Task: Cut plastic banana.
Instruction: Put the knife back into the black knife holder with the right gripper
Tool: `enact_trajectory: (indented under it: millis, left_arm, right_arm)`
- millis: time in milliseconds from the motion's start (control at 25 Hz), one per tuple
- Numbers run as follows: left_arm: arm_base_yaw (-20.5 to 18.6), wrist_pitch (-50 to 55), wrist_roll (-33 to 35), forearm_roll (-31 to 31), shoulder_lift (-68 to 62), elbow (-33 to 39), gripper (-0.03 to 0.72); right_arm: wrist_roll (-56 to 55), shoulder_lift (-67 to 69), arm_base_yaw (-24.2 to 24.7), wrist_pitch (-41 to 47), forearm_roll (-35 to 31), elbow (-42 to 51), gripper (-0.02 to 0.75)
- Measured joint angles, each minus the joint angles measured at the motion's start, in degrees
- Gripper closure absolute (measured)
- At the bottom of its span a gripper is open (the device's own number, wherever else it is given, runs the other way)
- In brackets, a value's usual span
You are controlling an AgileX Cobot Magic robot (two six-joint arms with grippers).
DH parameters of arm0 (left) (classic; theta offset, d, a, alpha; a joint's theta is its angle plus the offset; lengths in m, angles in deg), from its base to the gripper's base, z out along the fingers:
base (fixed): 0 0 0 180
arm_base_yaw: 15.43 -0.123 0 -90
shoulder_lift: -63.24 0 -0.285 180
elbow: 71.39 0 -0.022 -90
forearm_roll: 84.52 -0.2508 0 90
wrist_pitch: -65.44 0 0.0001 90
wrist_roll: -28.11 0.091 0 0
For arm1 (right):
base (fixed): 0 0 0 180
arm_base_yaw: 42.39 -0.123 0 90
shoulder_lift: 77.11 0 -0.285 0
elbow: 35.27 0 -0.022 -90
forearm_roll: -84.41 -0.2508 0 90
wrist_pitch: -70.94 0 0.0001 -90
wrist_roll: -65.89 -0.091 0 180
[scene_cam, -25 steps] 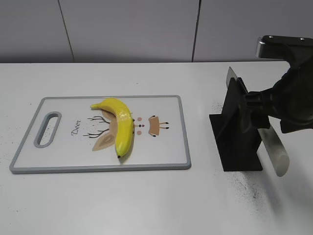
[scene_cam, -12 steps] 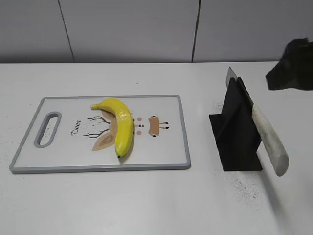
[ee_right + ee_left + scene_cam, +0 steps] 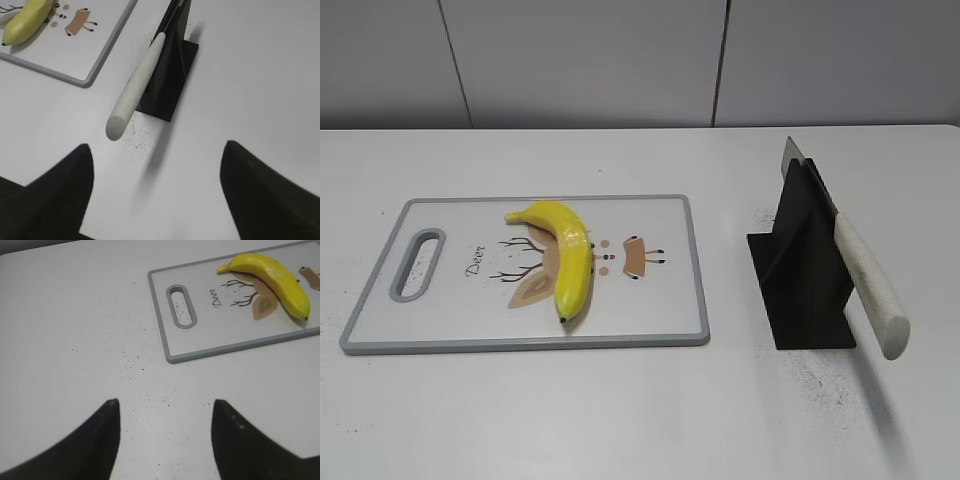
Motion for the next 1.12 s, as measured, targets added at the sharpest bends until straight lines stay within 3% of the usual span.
enact_trajectory:
  millis: [400,800,960,1120]
  left_arm:
    - [0.00,0.00,0.00,0.00,0.00,0.00,0.135]
    - [0.00,0.00,0.00,0.00,0.00,0.00,0.135]
    - [-0.04,-0.06,0.00,0.00,0.00,0.00,0.135]
    - [-0.04,-0.06,0.00,0.00,0.00,0.00,0.135]
  right_arm:
    - [2.30,-22.13,0.00,8.55,0.04,7.75,0.144]
    - [2.83,-30.17,0.37,8.94,-0.01,7.96,0.145]
    - [2.83,-30.44,4.09,8.99,-0.86,7.96,0.145]
    - [2.83,-30.44,10.86,8.99,-0.86,7.96,0.145]
